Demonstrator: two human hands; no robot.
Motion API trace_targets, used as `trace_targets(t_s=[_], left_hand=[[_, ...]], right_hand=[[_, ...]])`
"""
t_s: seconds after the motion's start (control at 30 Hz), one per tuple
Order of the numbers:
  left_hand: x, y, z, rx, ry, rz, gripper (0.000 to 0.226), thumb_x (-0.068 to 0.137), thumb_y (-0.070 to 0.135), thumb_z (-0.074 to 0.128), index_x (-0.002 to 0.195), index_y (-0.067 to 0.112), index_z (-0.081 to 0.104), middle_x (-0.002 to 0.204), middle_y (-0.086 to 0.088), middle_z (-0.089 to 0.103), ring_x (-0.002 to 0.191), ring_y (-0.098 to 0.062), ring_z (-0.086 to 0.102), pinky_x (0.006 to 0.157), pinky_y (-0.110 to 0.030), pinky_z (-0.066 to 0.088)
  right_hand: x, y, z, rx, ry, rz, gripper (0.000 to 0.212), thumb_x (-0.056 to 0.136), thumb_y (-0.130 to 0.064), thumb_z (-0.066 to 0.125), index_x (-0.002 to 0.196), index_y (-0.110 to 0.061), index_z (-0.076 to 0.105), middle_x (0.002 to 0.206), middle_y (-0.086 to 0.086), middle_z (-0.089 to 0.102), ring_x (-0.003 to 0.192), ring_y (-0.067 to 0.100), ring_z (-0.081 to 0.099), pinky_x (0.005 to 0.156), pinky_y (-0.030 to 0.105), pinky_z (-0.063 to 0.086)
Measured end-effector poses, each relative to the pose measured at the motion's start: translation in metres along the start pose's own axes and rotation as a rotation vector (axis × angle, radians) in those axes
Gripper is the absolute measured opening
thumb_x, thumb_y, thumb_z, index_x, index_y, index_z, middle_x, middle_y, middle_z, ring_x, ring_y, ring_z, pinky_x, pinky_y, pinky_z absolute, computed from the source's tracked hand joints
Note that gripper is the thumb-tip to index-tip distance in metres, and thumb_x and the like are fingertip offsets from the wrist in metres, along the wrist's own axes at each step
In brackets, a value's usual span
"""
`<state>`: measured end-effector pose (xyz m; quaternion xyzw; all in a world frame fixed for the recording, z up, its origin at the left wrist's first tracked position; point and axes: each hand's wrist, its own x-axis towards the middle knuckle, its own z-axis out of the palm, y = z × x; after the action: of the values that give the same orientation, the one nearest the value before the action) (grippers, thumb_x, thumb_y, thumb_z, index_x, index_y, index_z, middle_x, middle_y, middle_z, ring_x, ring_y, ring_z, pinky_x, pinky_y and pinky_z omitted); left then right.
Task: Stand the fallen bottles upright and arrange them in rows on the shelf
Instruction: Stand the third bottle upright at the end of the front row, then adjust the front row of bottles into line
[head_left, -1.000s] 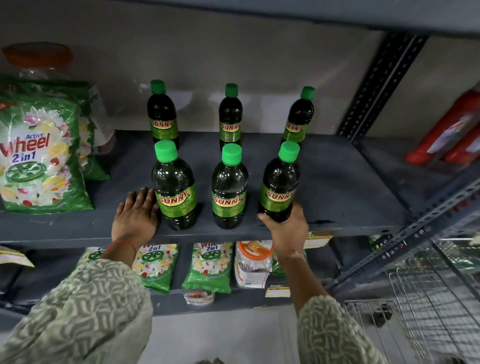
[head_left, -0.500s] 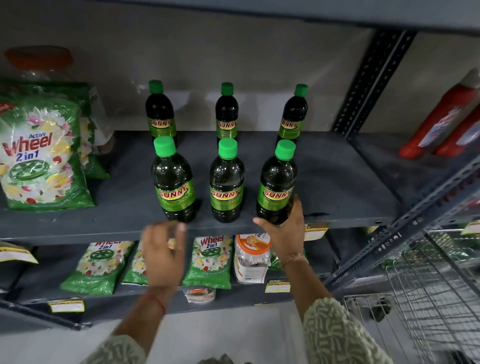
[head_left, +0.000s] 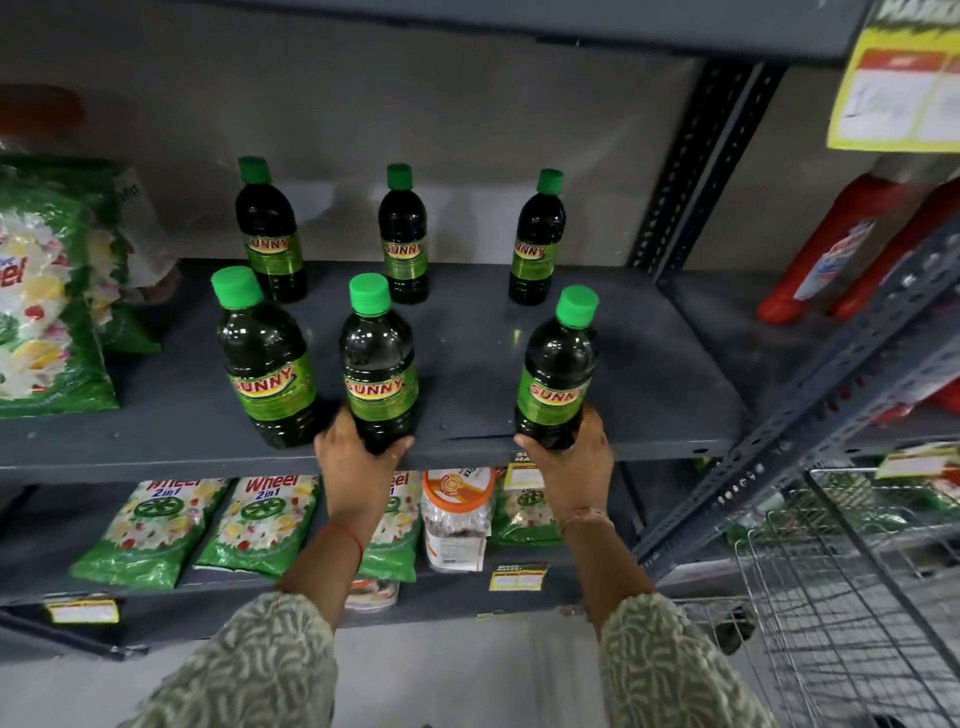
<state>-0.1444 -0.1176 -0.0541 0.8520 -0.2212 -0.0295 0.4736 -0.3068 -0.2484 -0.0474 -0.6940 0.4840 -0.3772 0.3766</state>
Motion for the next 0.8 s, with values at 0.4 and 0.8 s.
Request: trace_targets(t_s=[0.4, 0.8], left_hand=[[-0.010, 0.011, 0.011, -0.001, 0.019, 0.043, 0.065, 0.060, 0.024, 0.082, 0.112, -0.001, 0.052, 0.110, -0.024, 0.061, 0.107, -0.037, 0.045, 0.087, -0.044, 0.042], [-0.011, 0.015, 0.016, 0.025, 0.017, 0.046, 0.072, 0.058, 0.030, 0.083, 0.115, 0.001, 0.050, 0.113, -0.020, 0.061, 0.109, -0.035, 0.041, 0.088, -0.041, 0.037]], right_hand=[[0.023, 0.023, -0.033, 0.001, 0.017, 0.003, 0.070, 0.059, -0.019, 0.085, 0.118, -0.006, 0.051, 0.113, 0.016, 0.064, 0.104, 0.030, 0.059, 0.088, 0.033, 0.048], [0.023, 0.026, -0.032, 0.005, 0.014, 0.015, 0.069, 0.060, -0.022, 0.084, 0.118, -0.009, 0.050, 0.112, 0.014, 0.064, 0.104, 0.028, 0.059, 0.092, 0.038, 0.050]])
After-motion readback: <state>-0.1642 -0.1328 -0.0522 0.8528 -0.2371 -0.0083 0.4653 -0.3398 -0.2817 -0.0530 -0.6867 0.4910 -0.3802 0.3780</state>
